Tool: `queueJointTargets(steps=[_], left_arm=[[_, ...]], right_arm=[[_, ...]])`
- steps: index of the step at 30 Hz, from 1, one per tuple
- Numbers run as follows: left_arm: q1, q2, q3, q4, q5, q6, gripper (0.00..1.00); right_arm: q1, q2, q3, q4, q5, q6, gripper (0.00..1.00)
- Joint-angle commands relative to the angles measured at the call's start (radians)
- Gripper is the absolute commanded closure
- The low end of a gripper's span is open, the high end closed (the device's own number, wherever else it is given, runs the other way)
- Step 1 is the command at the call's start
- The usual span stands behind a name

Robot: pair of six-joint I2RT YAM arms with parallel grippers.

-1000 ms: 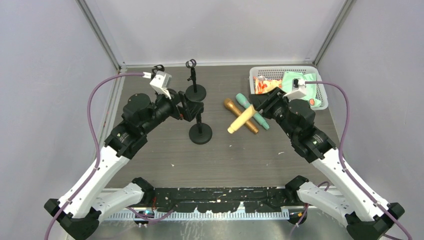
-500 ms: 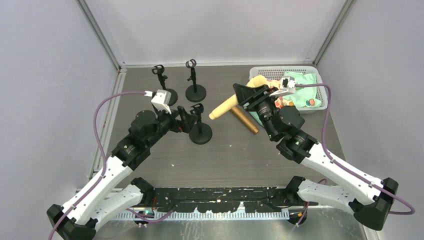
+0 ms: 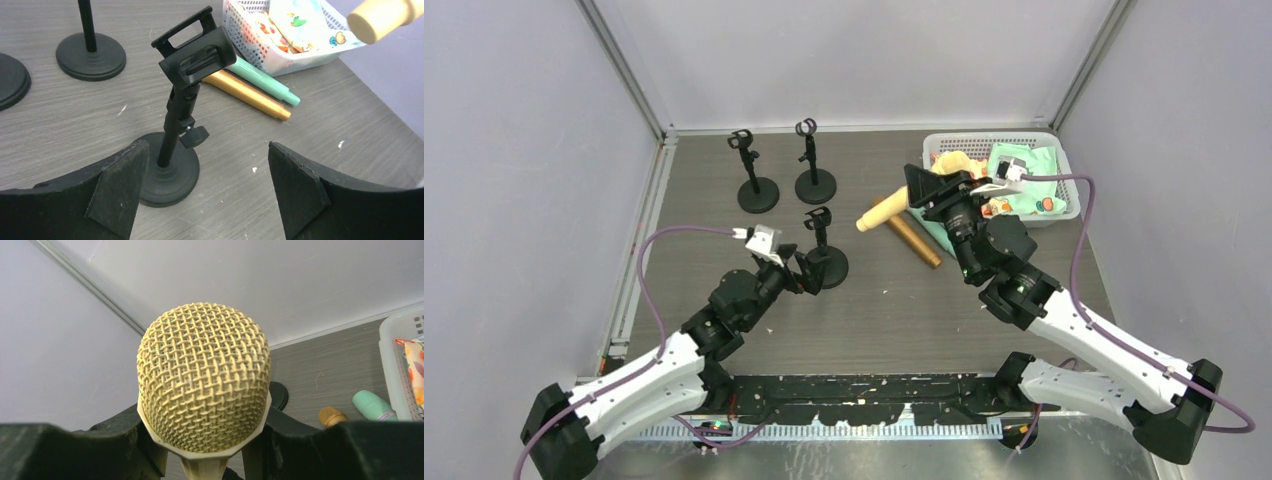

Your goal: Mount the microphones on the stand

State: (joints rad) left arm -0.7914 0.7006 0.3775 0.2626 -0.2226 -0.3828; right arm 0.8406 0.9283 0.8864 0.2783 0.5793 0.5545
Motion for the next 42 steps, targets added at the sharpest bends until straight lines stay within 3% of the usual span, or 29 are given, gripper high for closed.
queueJointTargets(steps=[1,8,16,26,28,33,36,38,42], left_arm=[[-0.033,0.093,-0.049,0.382,-0.138,0.117,0.11],[-0.051,0.345,-0.021,0.626,-0.275,0.214,0.17],[-0.051,0.549,0.023,0.805,-0.350,0.228,0.32],[-0.051,0.689,0.075,0.877,-0.345,0.225,0.41],[-0.051,0.705,0.081,0.877,-0.343,0.221,0.47],[-0.051,0.712,0.084,0.836,-0.301,0.179,0.66],[-0.051,0.700,0.084,0.797,-0.242,0.160,0.72],[-0.051,0.687,0.090,0.755,-0.164,0.150,0.74],[-0.051,0.657,0.144,0.614,0.050,0.133,0.91]], right_arm=[[0.003,-0.052,-0.013,0.014,0.037,-0.021,0.99],[0.001,-0.081,-0.020,-0.025,0.043,-0.039,0.99],[-0.001,-0.103,-0.011,-0.062,0.049,-0.058,0.99],[-0.007,-0.122,0.002,-0.105,0.051,-0.076,0.99],[-0.009,-0.125,0.005,-0.110,0.053,-0.081,0.99],[-0.009,-0.133,0.006,-0.116,0.059,-0.091,0.99],[-0.008,-0.145,0.003,-0.118,0.063,-0.100,0.99],[-0.010,-0.157,-0.003,-0.113,0.053,-0.123,0.99],[-0.010,-0.196,-0.029,-0.074,-0.030,-0.207,0.99]])
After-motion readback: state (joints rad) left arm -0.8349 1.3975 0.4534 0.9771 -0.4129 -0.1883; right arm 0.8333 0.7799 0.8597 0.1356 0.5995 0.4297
